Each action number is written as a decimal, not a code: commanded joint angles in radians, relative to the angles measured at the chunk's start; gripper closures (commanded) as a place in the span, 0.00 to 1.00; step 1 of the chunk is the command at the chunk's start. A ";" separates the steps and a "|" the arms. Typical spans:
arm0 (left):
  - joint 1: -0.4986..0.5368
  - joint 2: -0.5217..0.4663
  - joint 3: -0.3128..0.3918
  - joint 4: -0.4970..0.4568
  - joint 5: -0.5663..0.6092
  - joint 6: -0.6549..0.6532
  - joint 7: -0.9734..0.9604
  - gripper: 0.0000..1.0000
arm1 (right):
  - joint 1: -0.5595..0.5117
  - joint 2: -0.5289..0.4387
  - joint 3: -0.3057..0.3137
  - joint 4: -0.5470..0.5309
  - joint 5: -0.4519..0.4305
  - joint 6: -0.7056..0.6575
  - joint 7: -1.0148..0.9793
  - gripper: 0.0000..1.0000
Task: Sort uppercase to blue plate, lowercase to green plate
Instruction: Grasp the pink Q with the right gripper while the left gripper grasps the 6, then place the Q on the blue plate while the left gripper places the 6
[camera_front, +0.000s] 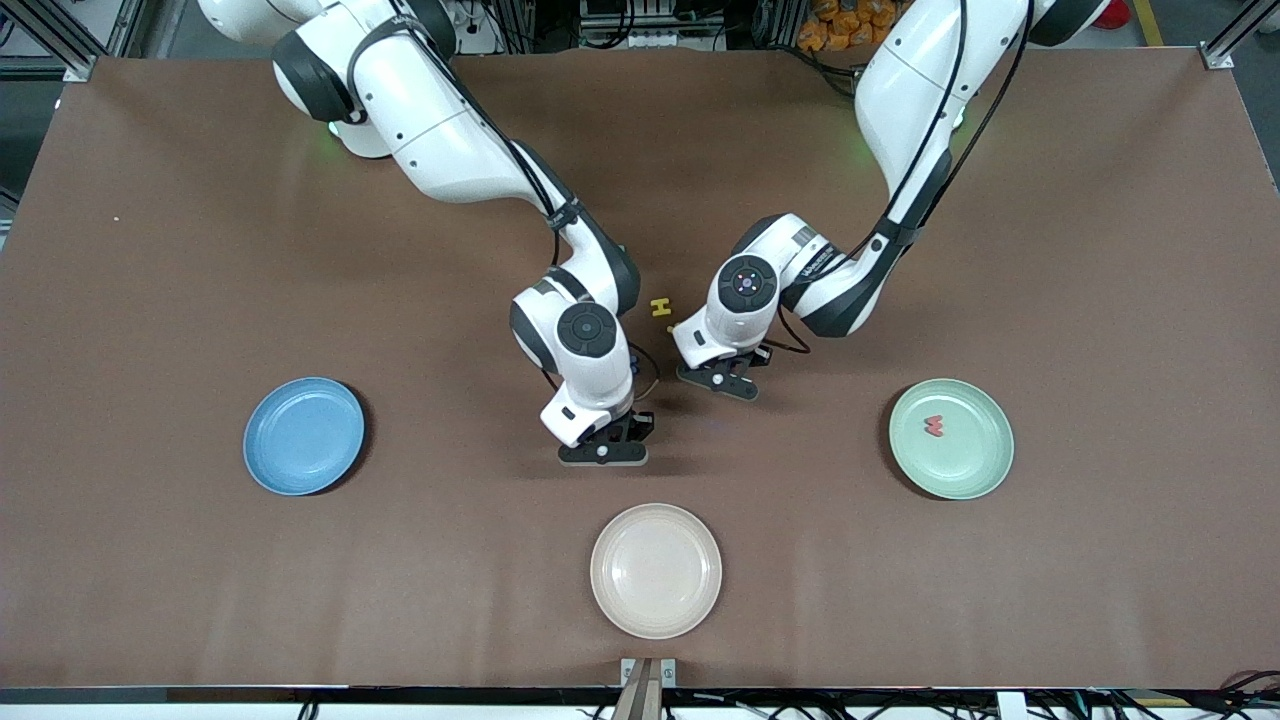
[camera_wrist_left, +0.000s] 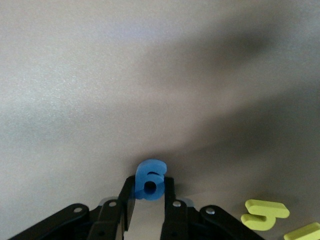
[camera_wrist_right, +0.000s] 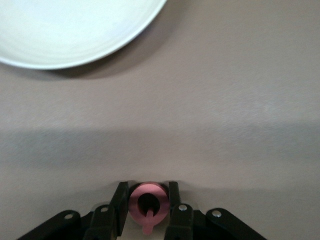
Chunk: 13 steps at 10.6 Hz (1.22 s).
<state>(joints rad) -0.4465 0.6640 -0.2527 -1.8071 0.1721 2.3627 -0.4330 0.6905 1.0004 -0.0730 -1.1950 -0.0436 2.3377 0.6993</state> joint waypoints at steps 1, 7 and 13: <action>0.041 -0.070 0.009 -0.018 0.021 -0.020 -0.007 1.00 | -0.049 -0.075 0.007 -0.037 -0.007 -0.102 -0.058 1.00; 0.268 -0.190 0.108 -0.015 0.009 -0.149 0.440 1.00 | -0.215 -0.380 0.007 -0.441 -0.001 -0.077 -0.435 1.00; 0.272 -0.150 0.286 -0.015 -0.022 -0.134 0.672 0.00 | -0.451 -0.534 0.005 -0.629 -0.010 -0.070 -0.841 1.00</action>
<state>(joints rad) -0.1590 0.5149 0.0286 -1.8177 0.1712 2.2203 0.2294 0.2979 0.5267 -0.0834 -1.7516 -0.0438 2.2478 -0.0474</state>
